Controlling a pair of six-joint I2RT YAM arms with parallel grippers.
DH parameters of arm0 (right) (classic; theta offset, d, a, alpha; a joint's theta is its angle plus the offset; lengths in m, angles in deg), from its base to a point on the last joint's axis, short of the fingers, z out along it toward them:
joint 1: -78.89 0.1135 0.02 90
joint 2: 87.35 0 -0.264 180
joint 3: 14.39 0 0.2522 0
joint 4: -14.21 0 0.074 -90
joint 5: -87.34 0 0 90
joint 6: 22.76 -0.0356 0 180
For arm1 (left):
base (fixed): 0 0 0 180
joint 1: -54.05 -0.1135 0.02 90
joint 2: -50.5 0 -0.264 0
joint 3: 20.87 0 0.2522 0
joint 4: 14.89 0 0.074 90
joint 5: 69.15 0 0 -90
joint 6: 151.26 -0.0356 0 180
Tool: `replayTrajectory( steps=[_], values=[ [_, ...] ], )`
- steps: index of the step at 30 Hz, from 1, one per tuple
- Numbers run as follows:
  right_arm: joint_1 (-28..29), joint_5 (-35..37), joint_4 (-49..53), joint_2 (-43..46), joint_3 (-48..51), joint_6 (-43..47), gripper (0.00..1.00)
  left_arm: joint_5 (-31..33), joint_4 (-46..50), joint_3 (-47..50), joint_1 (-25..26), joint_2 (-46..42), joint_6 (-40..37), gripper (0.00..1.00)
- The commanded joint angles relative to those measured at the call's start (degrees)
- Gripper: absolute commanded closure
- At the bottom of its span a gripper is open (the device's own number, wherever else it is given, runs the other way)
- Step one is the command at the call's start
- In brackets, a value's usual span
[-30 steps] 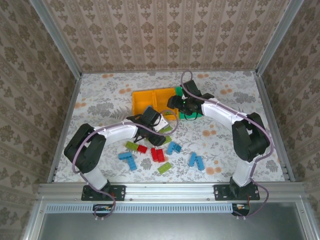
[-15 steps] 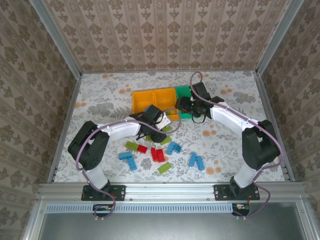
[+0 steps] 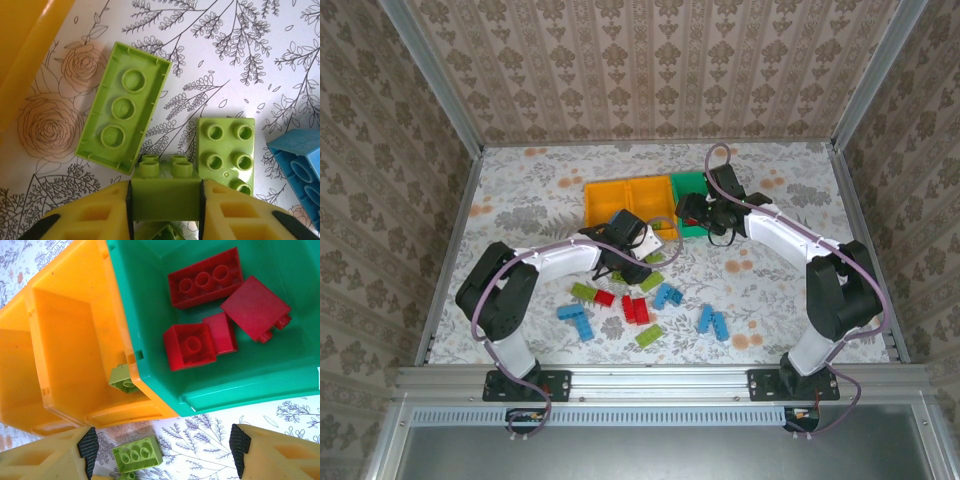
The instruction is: Sort the legos into containers by color
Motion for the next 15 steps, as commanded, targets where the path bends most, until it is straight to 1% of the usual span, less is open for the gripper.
replayTrajectory(
  steps=[1,9,15],
  values=[
    [-0.3,1.61,1.59,2.15,0.72,-0.13,0.27,-1.44,0.67,-0.49,0.22,0.0,-0.3,0.7],
    [-0.44,1.83,0.96,2.58,1.25,-0.21,0.26,-0.39,0.59,-0.45,-0.13,-2.97,1.9,0.69],
    [-0.4,1.83,0.07,2.8,2.46,-0.54,0.26,0.25,2.6,-4.15,-0.66,-3.76,3.4,0.67]
  ],
)
